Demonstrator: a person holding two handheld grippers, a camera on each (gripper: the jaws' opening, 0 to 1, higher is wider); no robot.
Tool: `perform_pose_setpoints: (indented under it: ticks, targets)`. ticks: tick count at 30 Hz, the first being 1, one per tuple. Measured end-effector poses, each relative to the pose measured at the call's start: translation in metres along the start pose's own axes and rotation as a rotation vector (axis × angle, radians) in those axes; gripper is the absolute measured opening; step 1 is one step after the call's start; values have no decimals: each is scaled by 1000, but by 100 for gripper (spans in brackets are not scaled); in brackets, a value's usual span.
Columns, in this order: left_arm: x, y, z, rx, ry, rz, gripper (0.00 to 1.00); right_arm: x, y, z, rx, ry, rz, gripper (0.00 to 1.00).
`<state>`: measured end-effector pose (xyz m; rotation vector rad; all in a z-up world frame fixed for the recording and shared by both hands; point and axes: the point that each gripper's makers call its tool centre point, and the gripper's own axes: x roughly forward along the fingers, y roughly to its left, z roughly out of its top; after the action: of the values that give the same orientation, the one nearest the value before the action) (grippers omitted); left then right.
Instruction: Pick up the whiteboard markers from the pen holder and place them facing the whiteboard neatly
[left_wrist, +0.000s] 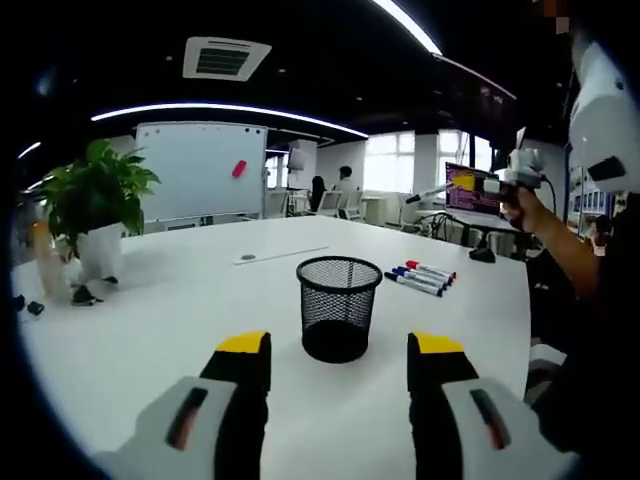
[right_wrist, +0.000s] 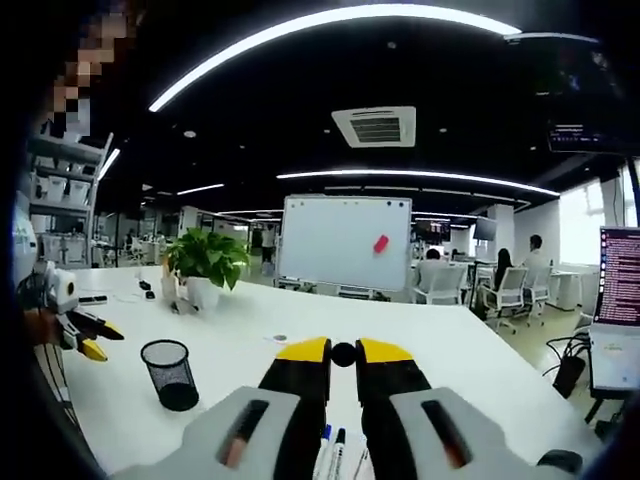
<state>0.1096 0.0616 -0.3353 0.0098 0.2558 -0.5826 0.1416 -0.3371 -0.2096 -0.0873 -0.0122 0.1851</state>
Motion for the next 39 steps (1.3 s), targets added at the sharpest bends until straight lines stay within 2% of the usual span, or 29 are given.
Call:
perform_pose_setpoints:
  ticks: [3,8,10,16,20,21,25,28,39]
  targets:
    - [3,1,-3,-9,-3,1,56,-5,-11,-6,-11,10,-27,13]
    - [3,0,-13,-37,19,0,56,-13,-25,-15,48,12,-53,13]
    - [2,1,-13,-37,22,6,56,-16,-29,-20,47,10,-69,13]
    - [3,0,-8,-30,13,3,56,-19,-33,-31,34,21,-60,13]
    - [9,1,-10,-45,13,6,55,-23,-39,-34,39,26,-81,13]
    - [11,0,-9,-47,2,19,55,-24,-41,-36,43,27,-85,13]
    - [13,-7,-1,-81,-42,-16,55,-27,-45,-42,53,42,-100,13]
    - [13,-6,2,-78,-52,-16,55,-30,-49,-46,56,45,-113,13]
    - [14,-11,6,-59,-36,-28,55,-34,-56,-66,81,75,-143,13]
